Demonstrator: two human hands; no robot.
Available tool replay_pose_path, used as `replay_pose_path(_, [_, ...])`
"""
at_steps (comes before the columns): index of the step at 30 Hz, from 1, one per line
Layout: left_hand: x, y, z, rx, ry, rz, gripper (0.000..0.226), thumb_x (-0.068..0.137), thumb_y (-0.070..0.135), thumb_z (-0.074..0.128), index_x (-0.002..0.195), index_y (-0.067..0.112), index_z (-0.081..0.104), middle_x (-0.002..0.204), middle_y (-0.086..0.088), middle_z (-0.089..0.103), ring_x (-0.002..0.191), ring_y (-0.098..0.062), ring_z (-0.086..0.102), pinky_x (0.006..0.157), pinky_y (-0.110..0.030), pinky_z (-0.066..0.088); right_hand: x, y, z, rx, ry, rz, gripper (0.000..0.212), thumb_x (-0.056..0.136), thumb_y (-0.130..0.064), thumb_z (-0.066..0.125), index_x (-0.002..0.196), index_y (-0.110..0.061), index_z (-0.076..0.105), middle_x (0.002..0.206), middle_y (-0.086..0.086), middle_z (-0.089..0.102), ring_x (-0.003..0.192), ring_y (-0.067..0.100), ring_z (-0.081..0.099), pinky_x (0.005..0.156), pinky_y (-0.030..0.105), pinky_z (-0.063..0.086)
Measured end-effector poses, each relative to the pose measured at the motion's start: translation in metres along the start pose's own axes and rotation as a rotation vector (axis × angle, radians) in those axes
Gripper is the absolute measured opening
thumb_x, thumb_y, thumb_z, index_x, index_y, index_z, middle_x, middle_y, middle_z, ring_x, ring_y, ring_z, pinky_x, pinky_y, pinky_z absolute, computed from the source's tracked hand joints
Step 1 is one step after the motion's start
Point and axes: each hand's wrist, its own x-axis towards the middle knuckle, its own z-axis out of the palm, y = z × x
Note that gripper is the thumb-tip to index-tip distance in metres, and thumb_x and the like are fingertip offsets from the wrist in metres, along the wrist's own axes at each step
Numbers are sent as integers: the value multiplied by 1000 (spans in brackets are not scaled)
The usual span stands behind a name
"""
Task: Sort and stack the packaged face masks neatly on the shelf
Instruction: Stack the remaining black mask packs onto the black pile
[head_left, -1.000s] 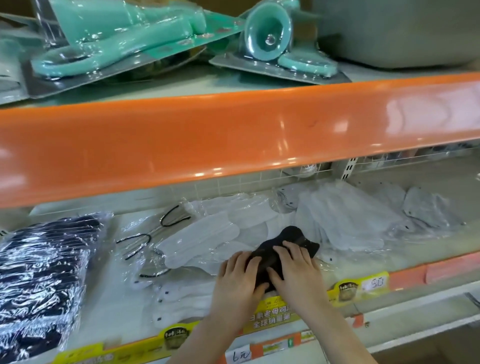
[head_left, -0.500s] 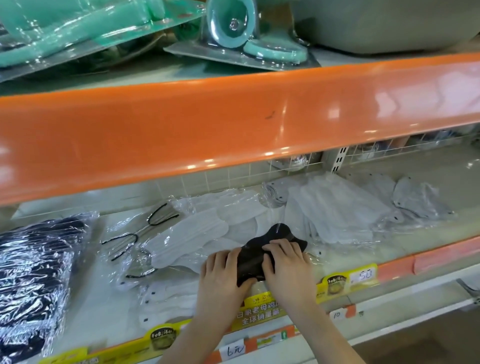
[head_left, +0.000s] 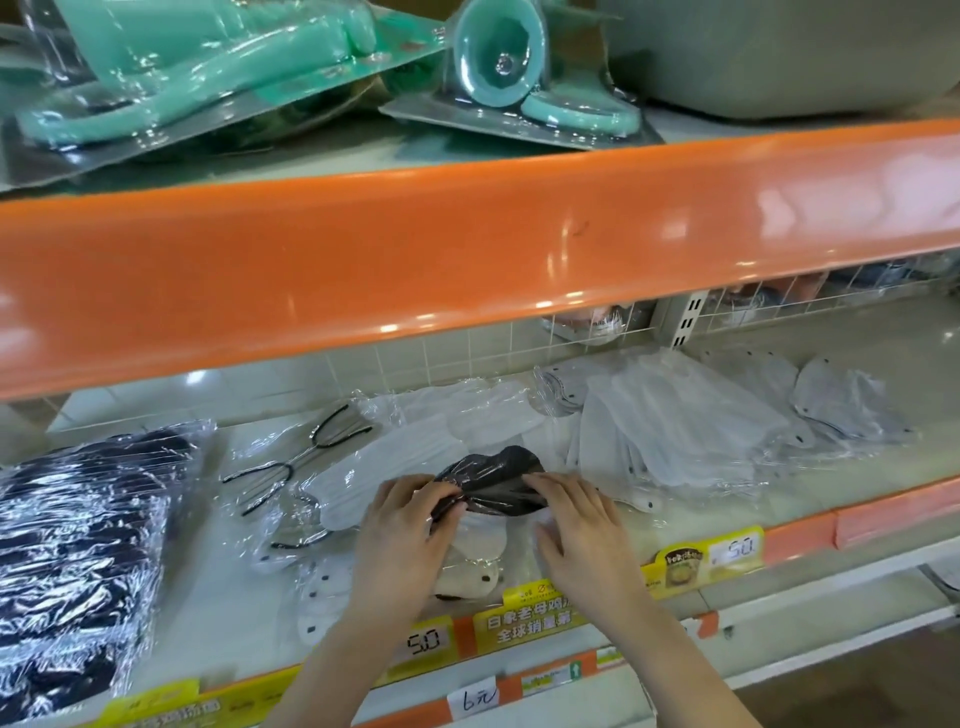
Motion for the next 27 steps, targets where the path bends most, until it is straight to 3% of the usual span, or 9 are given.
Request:
replay_pose_path(3, [0,-5,-13,-20,-36,89,35,85,45,48,91,21,72,96,6,66,95,-15,55,76,-37,53,3,-3,0,-30,11,-24,42,73,-21,54,114,-20,63,115,-6,62,110,15,54,90,35,48])
replay_pose_path(5, [0,-10,-19,4,-47,130,34,85,46,48,92,23,72,99,7,65,101,-11,50,78,-40,53,7,-9,-1,-43,38,-36,36,69,-16,51,102,-20,67,105,-6,64,96,19,61,76,36,52])
replay_pose_path(8, [0,-17,-28,219,33,264,33,85,42,49,89,21,74,101,1,68,107,-20,56,83,-45,50,12,-23,-7,-58,100,-45,31,71,-17,41,88,-20,67,90,-7,63,79,19,61,63,32,49])
replay_pose_path(12, [-1,-8,-46,343,47,407,35,82,44,52,92,17,73,98,2,69,89,-21,68,78,-38,54,22,-43,-9,-41,171,-41,30,71,-15,39,83,-18,67,83,-4,61,73,19,59,60,33,52])
replay_pose_path(16, [-4,-8,-56,393,-46,355,50,75,58,54,98,17,71,101,3,69,85,-19,67,71,-35,54,29,-63,-6,-21,205,-59,25,65,-7,55,86,-16,66,86,-2,60,79,17,52,56,29,50])
replay_pose_path(19, [-9,-17,-62,454,-21,274,40,70,37,76,101,12,71,101,-3,69,88,-23,68,72,-37,54,32,-80,-1,4,177,-97,32,59,0,67,88,-13,65,90,0,60,80,22,58,59,30,51])
replay_pose_path(21, [-12,-27,-66,476,50,241,28,75,22,63,99,10,71,100,-5,70,86,-25,68,71,-36,54,34,-94,1,27,172,-167,27,64,-5,60,89,-14,65,92,0,61,83,22,59,64,30,51])
replay_pose_path(23, [-16,-37,-74,468,92,205,32,75,17,49,97,11,71,97,-3,70,83,-25,68,69,-35,53,34,-110,4,83,179,-252,29,66,-8,50,89,-13,66,93,0,63,84,20,58,67,29,50])
replay_pose_path(27, [-22,-58,-93,450,155,161,31,70,10,55,96,11,71,93,-2,70,83,-26,67,69,-35,50,32,-138,17,157,173,-391,39,62,2,57,97,-14,66,99,1,66,88,21,59,74,31,48])
